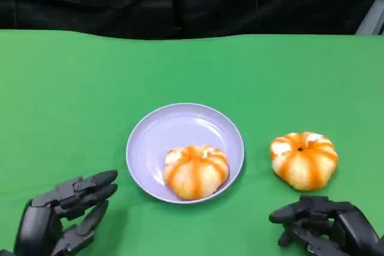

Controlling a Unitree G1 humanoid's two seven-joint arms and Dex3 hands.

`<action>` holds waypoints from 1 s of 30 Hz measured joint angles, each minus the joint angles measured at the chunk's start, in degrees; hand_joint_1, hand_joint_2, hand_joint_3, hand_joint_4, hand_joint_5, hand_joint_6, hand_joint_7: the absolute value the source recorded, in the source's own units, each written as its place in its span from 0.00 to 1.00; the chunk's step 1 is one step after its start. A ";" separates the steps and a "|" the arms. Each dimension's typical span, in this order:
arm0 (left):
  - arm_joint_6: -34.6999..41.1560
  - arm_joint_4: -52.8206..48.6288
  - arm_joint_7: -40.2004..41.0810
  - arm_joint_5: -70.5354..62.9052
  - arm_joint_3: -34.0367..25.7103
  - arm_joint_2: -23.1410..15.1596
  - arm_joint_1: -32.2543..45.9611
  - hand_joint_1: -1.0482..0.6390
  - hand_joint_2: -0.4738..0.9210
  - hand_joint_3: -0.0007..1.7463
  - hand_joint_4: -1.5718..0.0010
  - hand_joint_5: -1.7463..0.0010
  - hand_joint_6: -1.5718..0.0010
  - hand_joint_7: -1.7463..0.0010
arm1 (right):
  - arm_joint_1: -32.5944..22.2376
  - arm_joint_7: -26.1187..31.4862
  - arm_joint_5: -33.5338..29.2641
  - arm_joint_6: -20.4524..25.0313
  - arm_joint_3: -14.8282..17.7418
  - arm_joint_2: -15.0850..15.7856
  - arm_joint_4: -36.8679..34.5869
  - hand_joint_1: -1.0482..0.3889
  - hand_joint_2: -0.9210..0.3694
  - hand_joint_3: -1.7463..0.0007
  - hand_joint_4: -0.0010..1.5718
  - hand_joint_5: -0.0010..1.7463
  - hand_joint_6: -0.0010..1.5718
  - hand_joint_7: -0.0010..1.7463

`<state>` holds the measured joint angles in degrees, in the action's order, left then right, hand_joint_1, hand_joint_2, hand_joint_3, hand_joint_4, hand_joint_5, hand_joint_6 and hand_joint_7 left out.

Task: Grasp the bread from the table and place it into the plate.

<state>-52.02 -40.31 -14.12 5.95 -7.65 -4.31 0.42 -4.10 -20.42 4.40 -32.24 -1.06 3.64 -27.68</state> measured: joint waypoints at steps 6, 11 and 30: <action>-0.07 -0.31 0.38 -0.09 0.02 -0.15 -0.20 0.70 0.93 0.37 0.38 0.46 0.32 0.52 | -0.02 -0.12 0.01 0.00 0.05 -0.03 0.01 0.69 0.00 0.78 0.51 0.68 0.66 0.26; -1.36 -1.64 -1.22 1.05 0.05 -0.20 -1.33 0.70 0.90 0.42 0.42 0.30 0.35 0.39 | -0.07 -0.30 0.29 0.00 0.08 -0.07 0.10 0.69 0.00 0.78 0.52 0.68 0.67 0.25; -1.34 -1.81 -1.99 1.13 0.20 -0.25 -1.42 0.71 0.80 0.57 0.43 0.18 0.37 0.32 | -0.26 -0.16 0.28 0.25 0.09 -0.08 1.52 0.71 0.00 0.77 0.50 0.68 0.67 0.25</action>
<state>-53.36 -42.11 -16.11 7.08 -7.46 -4.56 -1.00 -4.36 -20.58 4.67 -31.99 -0.97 3.56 -26.15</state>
